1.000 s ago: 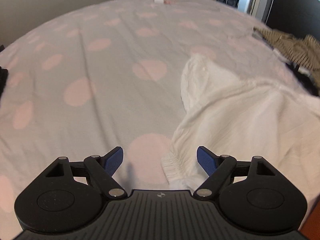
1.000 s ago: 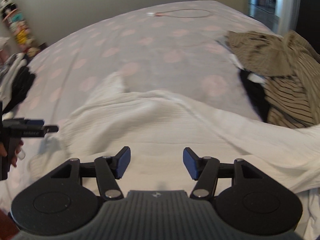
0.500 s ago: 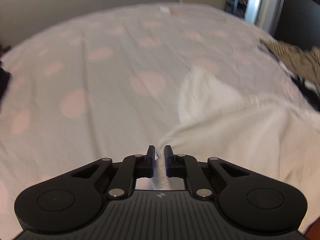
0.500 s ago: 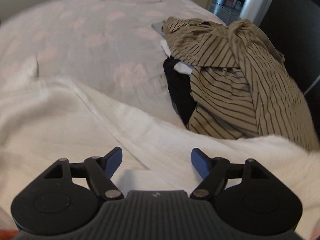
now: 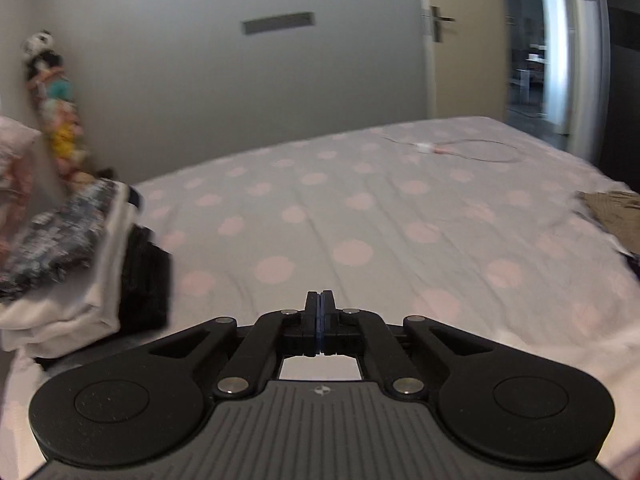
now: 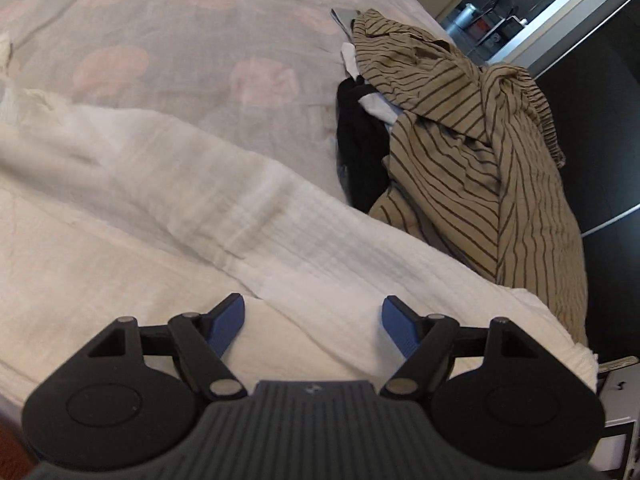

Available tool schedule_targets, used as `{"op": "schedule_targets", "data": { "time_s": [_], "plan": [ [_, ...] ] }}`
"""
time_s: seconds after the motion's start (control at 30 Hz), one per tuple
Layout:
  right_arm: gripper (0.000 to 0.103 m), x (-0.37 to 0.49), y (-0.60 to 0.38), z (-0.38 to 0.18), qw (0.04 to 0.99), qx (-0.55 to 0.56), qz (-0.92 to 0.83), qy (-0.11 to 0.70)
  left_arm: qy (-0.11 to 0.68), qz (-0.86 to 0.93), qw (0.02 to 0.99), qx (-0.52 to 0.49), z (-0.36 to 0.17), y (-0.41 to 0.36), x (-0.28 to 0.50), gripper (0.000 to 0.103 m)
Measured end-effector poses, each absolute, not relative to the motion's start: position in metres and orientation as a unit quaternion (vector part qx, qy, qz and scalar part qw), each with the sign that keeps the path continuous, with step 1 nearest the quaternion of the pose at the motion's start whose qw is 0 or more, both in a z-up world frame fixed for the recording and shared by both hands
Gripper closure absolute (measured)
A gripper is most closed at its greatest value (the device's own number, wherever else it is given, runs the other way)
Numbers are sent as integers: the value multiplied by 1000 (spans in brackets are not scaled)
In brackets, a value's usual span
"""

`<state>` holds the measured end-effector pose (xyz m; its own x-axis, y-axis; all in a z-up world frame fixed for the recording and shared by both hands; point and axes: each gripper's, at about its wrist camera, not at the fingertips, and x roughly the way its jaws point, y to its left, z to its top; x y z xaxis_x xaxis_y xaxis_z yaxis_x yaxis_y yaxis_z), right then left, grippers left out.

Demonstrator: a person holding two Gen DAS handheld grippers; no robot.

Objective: Fold clothes
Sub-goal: 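Hold the cloth edge with the left gripper and pull it flat across the bed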

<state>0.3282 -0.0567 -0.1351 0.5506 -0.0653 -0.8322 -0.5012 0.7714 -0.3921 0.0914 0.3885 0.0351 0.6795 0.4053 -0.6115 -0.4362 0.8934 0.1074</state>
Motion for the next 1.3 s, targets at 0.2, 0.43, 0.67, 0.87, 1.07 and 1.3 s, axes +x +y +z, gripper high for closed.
{"op": "schedule_targets", "data": {
  "time_s": [0.2, 0.43, 0.67, 0.87, 1.07, 1.3],
  "plan": [
    [25, 326, -52, -128, 831, -294, 126, 454, 342, 162, 923, -70, 12, 376, 83, 72],
    [25, 319, -68, -106, 840, -292, 130, 437, 371, 110, 914, -118, -49, 373, 132, 33],
    [25, 318, -86, -106, 847, -282, 151, 425, 415, 88, 893, -148, -123, 373, 197, 26],
    [25, 324, -89, -110, 851, -273, 161, 418, 442, 98, 884, -120, -167, 367, 229, 26],
    [25, 335, -83, -114, 858, -265, 165, 407, 433, 96, 893, -80, -172, 346, 234, 56],
    [25, 332, -80, -115, 856, -267, 164, 410, 392, 133, 909, -45, -135, 336, 211, 88]
  ]
}}
